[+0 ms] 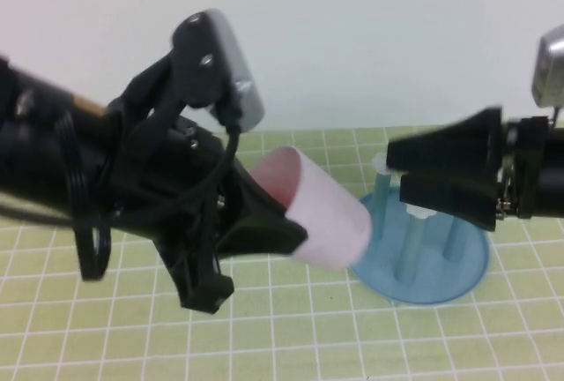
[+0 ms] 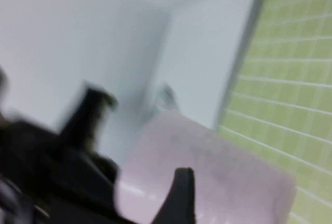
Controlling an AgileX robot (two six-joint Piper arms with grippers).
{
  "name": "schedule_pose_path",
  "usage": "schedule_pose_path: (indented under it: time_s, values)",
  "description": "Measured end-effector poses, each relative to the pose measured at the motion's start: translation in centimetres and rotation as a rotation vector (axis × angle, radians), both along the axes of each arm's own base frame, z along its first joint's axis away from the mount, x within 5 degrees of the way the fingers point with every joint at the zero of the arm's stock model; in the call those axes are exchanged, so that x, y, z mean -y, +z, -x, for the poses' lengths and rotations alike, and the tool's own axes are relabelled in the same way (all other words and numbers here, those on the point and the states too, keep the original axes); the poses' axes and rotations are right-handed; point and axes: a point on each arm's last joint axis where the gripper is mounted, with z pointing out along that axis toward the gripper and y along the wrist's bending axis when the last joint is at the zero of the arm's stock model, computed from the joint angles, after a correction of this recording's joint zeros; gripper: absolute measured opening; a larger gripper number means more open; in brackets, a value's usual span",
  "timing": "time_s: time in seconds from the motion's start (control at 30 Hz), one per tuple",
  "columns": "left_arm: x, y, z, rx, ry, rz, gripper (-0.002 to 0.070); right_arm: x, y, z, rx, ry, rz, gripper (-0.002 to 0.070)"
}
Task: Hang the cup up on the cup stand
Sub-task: Adjust the cup with two arms
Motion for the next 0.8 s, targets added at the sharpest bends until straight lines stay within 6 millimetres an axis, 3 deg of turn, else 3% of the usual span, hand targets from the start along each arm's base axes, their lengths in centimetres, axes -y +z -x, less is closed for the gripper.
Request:
schedule_pose_path:
  time_s: [0.23,0.4,0.6,0.8]
  values:
    - [-1.2,-0.5,0.1,0.181,0.265,0.212,0.0008,0.9,-1.3,-1.1,-0.440,-0.273,-0.131,0.0692]
    - [-1.2,-1.3,0.0,0.203,0.323,0.361,0.0008,1.3,-1.6,-1.6,-0.701,-0.407,-0.225,0.0692]
    - [-0.5,-2.4,-1.0,0.171,0.346,0.486,0.0008,1.4,-1.7,-1.8,-0.803,-0.454,-0.266,0.0692]
    - [1.3,-3.6,-1.5,0.168,0.342,0.470,0.0008,1.4,-1.3,-2.0,-0.831,-0.465,-0.290,0.0692]
